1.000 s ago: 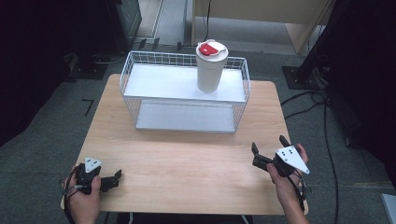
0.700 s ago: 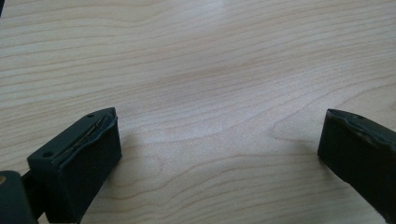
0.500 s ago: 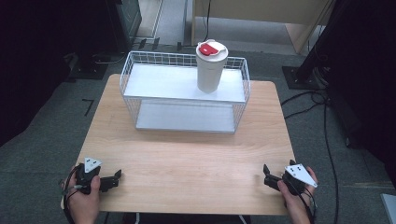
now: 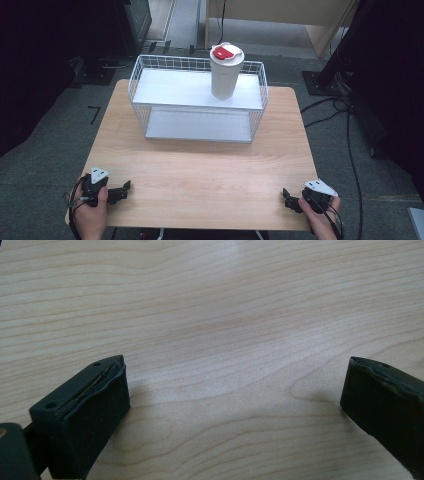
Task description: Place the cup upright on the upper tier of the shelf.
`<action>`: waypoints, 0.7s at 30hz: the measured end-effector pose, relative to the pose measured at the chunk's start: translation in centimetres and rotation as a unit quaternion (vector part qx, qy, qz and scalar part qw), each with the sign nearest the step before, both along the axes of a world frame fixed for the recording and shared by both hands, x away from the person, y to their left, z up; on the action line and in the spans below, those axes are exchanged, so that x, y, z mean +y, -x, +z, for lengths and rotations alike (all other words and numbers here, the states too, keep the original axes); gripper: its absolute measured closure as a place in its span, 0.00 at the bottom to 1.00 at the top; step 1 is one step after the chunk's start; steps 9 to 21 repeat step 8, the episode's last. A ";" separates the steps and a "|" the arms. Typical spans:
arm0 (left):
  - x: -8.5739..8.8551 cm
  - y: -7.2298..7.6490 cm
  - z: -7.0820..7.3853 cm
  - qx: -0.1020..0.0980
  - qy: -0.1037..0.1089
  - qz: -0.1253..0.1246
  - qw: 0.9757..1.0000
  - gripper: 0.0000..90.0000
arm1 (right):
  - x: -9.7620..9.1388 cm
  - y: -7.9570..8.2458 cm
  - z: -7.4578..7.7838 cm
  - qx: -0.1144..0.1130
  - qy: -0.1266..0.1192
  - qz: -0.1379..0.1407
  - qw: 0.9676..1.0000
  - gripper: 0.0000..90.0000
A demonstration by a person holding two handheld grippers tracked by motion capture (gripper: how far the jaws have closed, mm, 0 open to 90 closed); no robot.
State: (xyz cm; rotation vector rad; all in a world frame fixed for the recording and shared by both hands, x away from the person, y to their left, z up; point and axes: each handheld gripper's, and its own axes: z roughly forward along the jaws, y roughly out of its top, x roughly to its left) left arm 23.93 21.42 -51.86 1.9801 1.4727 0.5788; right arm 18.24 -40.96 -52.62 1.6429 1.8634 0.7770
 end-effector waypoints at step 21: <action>-0.1 -0.2 0.0 -0.001 -0.002 0.000 1.000 0.00 | -0.2 1.4 -0.7 -0.029 -0.025 -0.009 0.999 0.00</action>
